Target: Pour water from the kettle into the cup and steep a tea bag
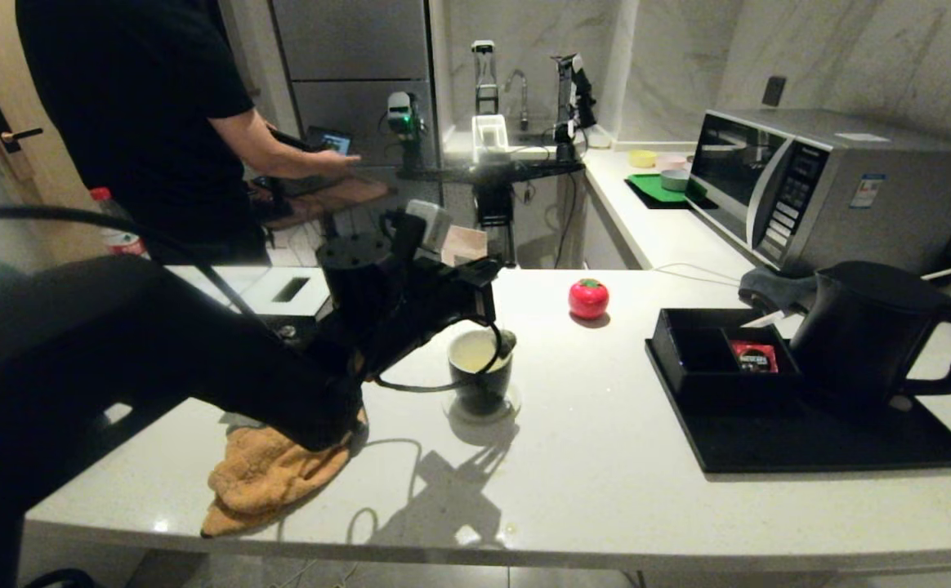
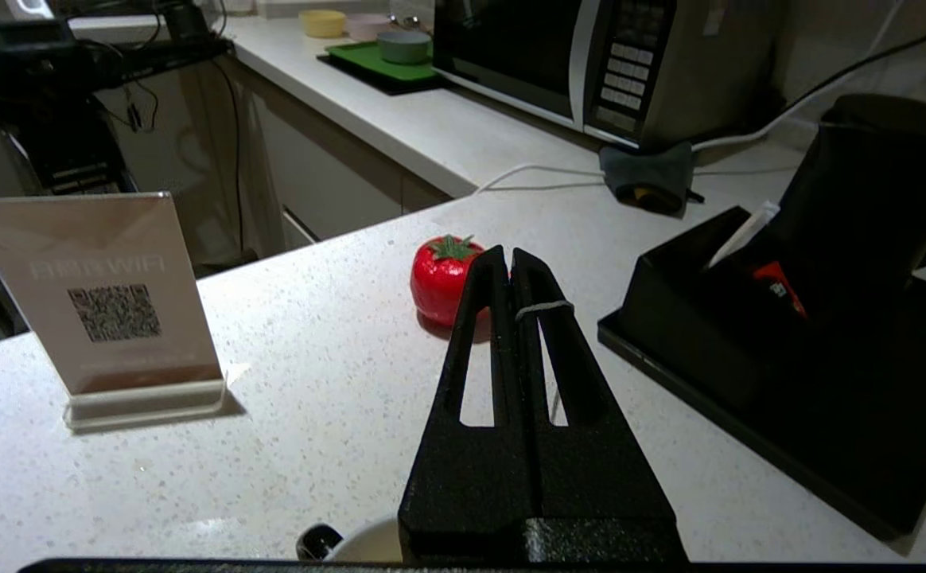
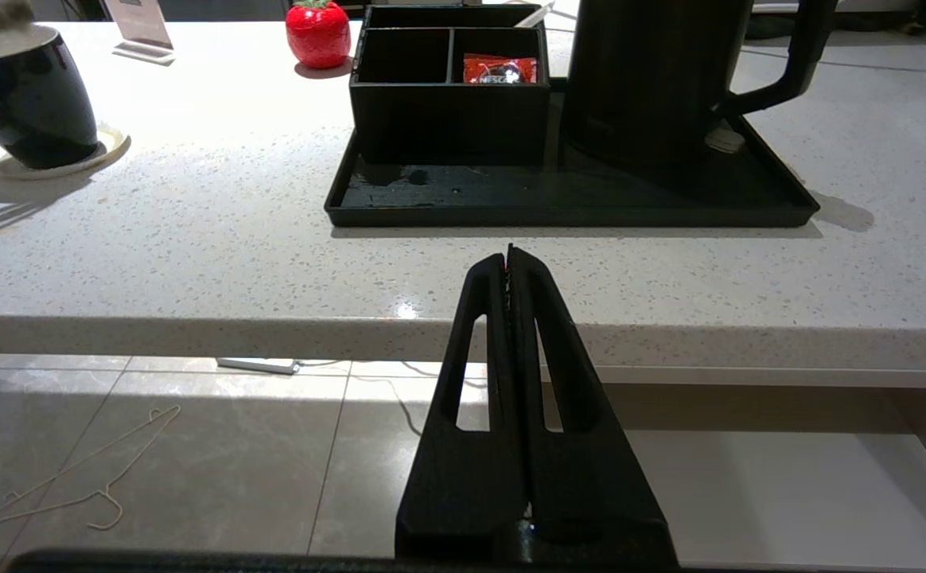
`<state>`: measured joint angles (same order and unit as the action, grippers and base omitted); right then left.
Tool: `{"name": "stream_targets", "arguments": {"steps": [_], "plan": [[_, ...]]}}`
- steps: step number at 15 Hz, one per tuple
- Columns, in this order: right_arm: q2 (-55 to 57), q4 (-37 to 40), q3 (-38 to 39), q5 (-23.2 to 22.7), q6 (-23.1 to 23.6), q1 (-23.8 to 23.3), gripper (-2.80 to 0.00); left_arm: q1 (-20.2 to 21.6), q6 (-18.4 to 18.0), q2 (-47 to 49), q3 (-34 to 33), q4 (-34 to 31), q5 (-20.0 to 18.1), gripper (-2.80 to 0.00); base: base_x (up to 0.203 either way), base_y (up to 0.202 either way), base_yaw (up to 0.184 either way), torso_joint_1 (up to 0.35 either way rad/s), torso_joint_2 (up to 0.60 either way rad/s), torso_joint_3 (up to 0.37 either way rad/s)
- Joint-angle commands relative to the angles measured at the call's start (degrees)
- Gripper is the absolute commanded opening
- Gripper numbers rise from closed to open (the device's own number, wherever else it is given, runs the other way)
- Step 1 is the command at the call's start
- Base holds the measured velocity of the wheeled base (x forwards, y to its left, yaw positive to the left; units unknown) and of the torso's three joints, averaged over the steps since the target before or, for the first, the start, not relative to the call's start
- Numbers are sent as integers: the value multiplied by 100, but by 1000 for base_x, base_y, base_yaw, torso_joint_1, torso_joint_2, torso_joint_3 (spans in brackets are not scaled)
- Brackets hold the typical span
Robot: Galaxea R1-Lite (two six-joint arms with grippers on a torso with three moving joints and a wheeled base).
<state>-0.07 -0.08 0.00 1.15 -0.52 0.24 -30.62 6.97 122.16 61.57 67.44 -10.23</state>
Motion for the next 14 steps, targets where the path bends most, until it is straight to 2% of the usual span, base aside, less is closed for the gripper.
{"name": "stream_targets", "arguments": {"steps": [1,9,14], "plan": [[7,-1,0,0,-1,2,-280,65,6,-179,13,41,-8,-280,0,0,0,0,0,0],[7,-1,0,0,-1,2,-280,202,6,-927,-24,-18,-6,-280,0,0,0,0,0,0],[7,-1,0,0,-1,2,-280,468,-3,-1390,-6,-176,-6,-280,0,0,0,0,0,0]]}}
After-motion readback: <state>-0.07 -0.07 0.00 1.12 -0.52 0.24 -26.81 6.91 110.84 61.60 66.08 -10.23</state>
